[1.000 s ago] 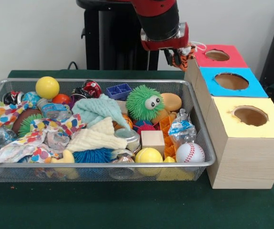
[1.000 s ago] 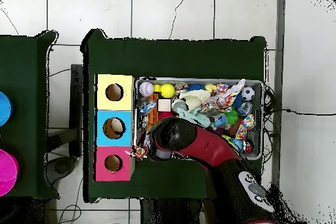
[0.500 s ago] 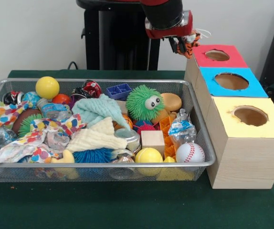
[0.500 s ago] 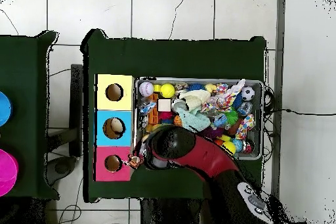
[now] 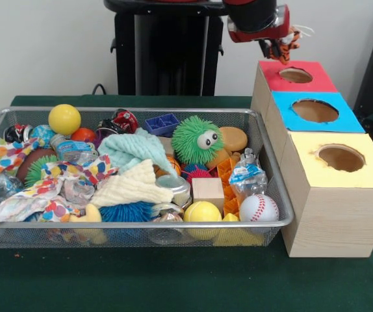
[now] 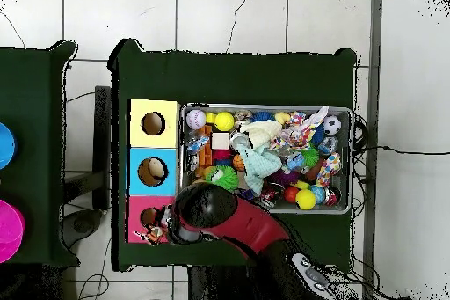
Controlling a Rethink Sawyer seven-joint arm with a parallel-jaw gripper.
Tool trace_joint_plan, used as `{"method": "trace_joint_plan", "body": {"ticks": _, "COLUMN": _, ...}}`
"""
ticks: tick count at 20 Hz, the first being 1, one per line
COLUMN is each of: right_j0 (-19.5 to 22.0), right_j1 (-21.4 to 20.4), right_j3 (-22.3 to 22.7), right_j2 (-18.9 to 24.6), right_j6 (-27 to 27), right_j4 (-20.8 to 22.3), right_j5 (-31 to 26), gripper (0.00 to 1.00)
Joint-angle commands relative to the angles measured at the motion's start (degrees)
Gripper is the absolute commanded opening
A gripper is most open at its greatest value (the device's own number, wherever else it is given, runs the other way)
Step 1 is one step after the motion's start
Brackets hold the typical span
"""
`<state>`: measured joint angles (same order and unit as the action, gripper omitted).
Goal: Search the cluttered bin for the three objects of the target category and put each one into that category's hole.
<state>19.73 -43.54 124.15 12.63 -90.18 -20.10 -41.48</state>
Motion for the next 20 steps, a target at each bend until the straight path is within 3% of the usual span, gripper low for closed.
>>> {"method": "trace_joint_plan", "body": {"ticks": 1, "right_j0": -2.2, "right_j1": -1.9, "right_j3": 7.3, "right_j2": 5.4, "right_j6": -9.5, "right_j4": -6.1, "right_j5": 7.1, "gripper": 0.0}}
{"method": "trace_joint_plan", "body": {"ticks": 14, "right_j0": -0.6, "right_j1": 0.0, "right_j3": 6.8, "right_j2": 6.4, "right_j6": -6.9, "right_j4": -5.3, "right_j5": 14.2, "gripper": 0.0}}
{"method": "trace_joint_plan", "body": {"ticks": 20, "right_j0": -0.3, "right_j1": 0.4, "right_j3": 5.6, "right_j2": 6.2, "right_j6": -7.1, "right_j4": -4.5, "right_j5": 13.2, "gripper": 0.0}}
